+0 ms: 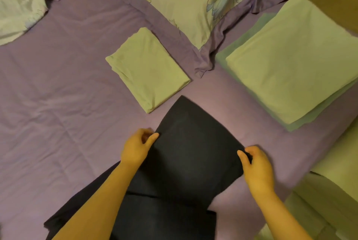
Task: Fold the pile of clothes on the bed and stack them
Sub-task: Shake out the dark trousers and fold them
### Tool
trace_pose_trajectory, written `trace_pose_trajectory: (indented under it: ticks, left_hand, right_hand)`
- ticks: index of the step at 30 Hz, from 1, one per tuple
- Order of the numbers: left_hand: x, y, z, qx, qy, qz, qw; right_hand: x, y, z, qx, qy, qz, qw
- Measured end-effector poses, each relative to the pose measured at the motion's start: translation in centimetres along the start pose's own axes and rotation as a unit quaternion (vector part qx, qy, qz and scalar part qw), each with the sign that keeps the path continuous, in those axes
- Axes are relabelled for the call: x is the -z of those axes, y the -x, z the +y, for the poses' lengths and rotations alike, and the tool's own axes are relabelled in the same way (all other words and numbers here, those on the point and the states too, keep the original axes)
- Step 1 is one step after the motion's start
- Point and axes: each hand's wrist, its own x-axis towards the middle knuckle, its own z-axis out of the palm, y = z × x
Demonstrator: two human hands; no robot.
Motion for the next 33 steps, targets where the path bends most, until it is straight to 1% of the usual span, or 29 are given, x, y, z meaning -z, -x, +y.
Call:
trace_pose_trajectory:
  ticks: [2,3,5,6,8,9,11,12,13,15,17,18,20,22,23,25,26,30,33]
  left_hand:
    - [1.0,0.8,-2.0,0.029,-0.062,-0.038,0.997]
    - [1.3,0.8,-2.5,0.032,-0.064,-0.053,0.996]
    - [1.6,0.6,-2.5,0.018,-0.01,-0.074,0.997]
    - [1.7,0.5,-2.2,0.004,0.026,-0.076,0.997]
    - [2.0,0.2,-1.4,-0.032,0.068,-0.043,0.996]
    - [2.1,0.0,-1.1,-0.049,0.06,-0.013,0.997]
    - [1.9,-0.2,-0.8,-0.073,-0.006,0.047,0.996]
    - [1.6,-0.1,-0.7,-0.079,-0.031,0.062,0.994]
    - [1.2,0.1,-0.7,-0.08,-0.039,0.064,0.994]
    - [0.6,0.4,-0.6,-0.063,-0.022,0.04,0.997]
    - [0.5,0.5,-0.2,-0.06,-0.005,0.023,0.998]
    - [0.5,0.4,0.2,-0.077,-0.004,0.031,0.997]
    - [0.4,-0.1,1.5,-0.135,-0.016,0.056,0.989]
    - [-0.4,-1.0,3.4,-0.186,-0.05,0.052,0.98]
    - [-1.0,-1.4,4.5,-0.194,-0.07,0.042,0.978]
    - [-2.7,-2.3,6.7,-0.178,-0.094,0.025,0.979]
    - [-3.5,-2.7,7.6,-0.167,-0.095,0.029,0.981]
    - [-6.1,-3.5,10.0,-0.129,-0.049,0.09,0.986]
    - [-7.2,-4.1,10.5,-0.108,-0.044,0.128,0.985]
  right_hand:
    - [-0.2,0.4,-0.4,0.002,-0.016,0.004,1.0]
    - [-0.3,0.6,-0.8,-0.005,-0.031,-0.01,0.999]
    - [-0.4,0.8,-1.2,-0.013,-0.059,-0.055,0.997]
    - [-0.1,0.8,-1.1,-0.004,-0.062,-0.059,0.996]
    - [0.8,0.7,-0.7,0.007,-0.081,-0.025,0.996]
    - [1.3,0.8,-0.4,-0.001,-0.099,-0.009,0.995]
    - [1.8,1.1,0.2,-0.028,-0.128,-0.001,0.991]
    - [1.9,1.3,0.5,-0.043,-0.14,-0.006,0.989]
    - [1.9,1.3,0.7,-0.054,-0.153,-0.02,0.987]
    - [2.2,1.1,0.7,-0.07,-0.199,-0.056,0.976]
    - [2.5,1.0,0.3,-0.065,-0.258,-0.071,0.961]
    - [2.6,0.8,0.3,-0.056,-0.271,-0.071,0.958]
    - [2.7,0.7,-0.1,-0.047,-0.275,-0.068,0.958]
    - [2.4,0.7,-0.2,-0.046,-0.274,-0.063,0.959]
    - [2.3,0.7,-0.2,-0.049,-0.275,-0.061,0.958]
    - [2.0,0.6,0.1,-0.049,-0.279,-0.055,0.957]
    - [1.9,0.5,0.3,-0.048,-0.28,-0.056,0.957]
    - [1.3,0.2,1.2,-0.062,-0.296,-0.065,0.951]
    - [0.9,0.0,1.6,-0.058,-0.288,-0.063,0.954]
